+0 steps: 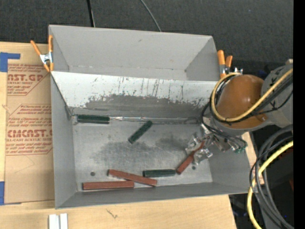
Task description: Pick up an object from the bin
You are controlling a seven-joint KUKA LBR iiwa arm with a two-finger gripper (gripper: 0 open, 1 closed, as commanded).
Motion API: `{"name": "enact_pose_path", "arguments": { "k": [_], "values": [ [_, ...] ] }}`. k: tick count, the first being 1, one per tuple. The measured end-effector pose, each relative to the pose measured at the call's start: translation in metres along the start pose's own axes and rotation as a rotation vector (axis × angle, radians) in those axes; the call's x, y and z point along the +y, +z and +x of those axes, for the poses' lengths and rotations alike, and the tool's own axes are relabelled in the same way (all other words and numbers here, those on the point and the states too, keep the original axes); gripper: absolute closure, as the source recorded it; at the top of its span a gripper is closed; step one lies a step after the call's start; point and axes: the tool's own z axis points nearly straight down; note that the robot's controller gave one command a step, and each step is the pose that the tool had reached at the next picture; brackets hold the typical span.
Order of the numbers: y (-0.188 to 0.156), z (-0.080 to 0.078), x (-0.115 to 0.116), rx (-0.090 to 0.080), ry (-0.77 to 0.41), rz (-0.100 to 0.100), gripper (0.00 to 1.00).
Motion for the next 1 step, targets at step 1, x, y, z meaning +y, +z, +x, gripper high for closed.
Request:
{"name": "enact_pose_path", "arguments": {
  "k": [1],
  "values": [
    [0.0000, 0.0000, 0.0000, 0.000, 0.000, 0.000, 1.00]
  ]
}}
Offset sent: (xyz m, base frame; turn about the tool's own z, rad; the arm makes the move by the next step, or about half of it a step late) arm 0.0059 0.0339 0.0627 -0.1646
